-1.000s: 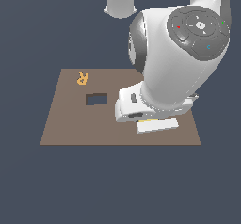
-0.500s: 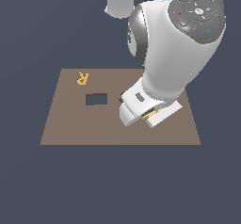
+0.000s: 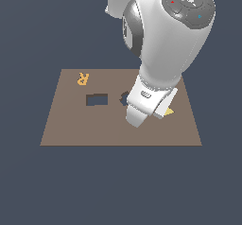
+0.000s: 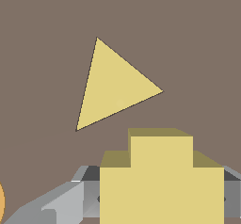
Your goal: Insert a designated object into the corresponding slot on a board.
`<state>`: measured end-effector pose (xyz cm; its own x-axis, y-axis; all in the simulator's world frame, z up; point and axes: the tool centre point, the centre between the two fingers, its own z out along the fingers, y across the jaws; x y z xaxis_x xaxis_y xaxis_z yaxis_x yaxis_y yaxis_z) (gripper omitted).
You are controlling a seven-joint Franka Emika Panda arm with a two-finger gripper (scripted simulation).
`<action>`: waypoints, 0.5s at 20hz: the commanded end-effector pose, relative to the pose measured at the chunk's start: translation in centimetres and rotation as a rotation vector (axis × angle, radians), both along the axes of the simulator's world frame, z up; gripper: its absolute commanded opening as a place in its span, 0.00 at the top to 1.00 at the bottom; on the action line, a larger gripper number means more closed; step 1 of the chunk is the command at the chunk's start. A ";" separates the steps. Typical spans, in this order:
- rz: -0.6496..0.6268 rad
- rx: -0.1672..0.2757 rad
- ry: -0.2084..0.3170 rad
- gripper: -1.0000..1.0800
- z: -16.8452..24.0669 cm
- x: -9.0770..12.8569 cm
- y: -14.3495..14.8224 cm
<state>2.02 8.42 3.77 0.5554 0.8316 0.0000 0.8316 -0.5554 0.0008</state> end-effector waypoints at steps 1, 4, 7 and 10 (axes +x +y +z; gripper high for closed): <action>0.104 0.000 -0.001 1.00 0.1 -0.5 -0.3; 0.223 0.000 -0.001 1.00 0.1 -1.1 -0.7; 0.341 -0.001 -0.001 1.00 0.1 -1.6 -1.2; 0.458 -0.001 -0.001 1.00 0.2 -2.1 -1.7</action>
<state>0.17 6.98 3.88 0.1906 0.9817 -0.0004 0.9817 -0.1905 0.0011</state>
